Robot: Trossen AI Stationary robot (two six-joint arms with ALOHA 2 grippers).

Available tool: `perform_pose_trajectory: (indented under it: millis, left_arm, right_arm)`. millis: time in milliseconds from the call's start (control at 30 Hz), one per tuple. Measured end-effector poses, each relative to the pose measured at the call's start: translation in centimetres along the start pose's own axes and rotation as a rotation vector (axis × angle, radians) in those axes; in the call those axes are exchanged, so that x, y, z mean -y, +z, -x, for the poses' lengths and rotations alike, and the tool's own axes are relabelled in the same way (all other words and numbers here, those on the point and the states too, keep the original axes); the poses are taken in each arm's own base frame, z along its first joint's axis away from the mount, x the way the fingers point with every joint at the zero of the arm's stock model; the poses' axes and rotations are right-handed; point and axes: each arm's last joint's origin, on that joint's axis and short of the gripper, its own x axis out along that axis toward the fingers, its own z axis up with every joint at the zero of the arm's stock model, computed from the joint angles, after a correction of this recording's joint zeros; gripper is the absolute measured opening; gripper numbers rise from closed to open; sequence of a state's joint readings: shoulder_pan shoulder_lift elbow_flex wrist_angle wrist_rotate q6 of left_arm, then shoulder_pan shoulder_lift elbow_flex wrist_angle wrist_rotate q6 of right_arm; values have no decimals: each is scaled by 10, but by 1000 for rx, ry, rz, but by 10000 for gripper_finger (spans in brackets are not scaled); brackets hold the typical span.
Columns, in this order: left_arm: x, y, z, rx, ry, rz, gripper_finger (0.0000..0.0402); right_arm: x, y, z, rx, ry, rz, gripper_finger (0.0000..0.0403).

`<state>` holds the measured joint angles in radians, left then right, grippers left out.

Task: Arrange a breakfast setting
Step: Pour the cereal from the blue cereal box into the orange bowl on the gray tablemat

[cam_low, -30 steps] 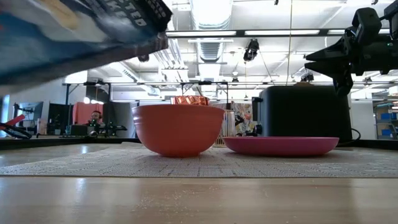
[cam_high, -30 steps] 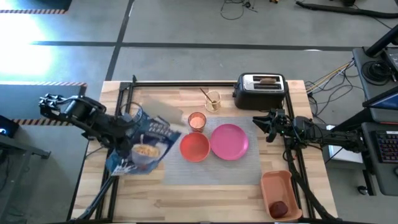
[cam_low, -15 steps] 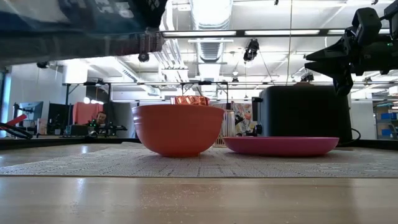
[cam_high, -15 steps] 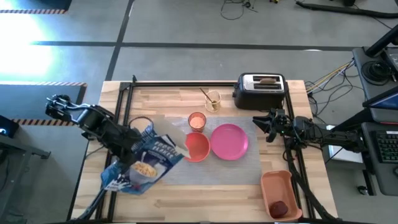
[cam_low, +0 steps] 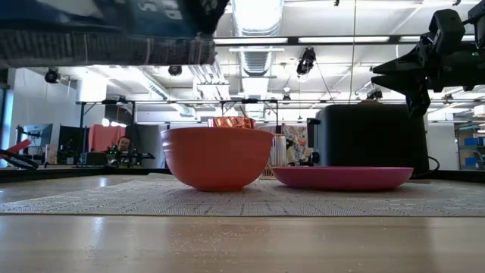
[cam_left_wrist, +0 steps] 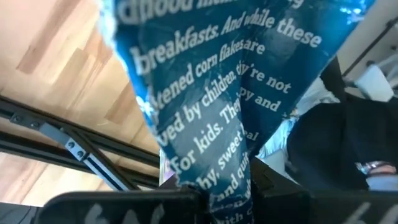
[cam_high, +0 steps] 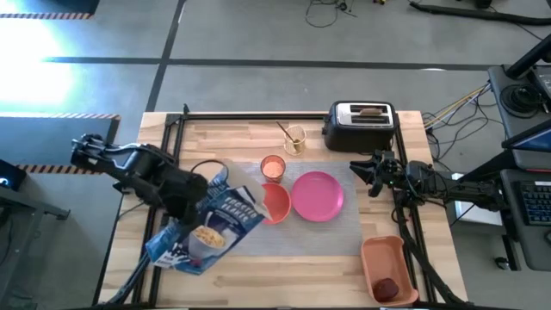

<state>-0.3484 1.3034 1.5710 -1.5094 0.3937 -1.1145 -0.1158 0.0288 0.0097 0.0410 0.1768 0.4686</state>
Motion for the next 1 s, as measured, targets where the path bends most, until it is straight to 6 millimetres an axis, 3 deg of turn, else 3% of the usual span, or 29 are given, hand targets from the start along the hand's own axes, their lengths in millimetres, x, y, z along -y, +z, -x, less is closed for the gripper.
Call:
perform_pose_trajectory:
  millis: [367,1000]
  left_arm:
    - [2,32,-4,-116,-12,23,14]
    - [-18,61,13,-150,-139,244,14]
  right_arm:
    - [0,0,0,0,0,0,91]
    - [0,0,0,0,0,0,91]
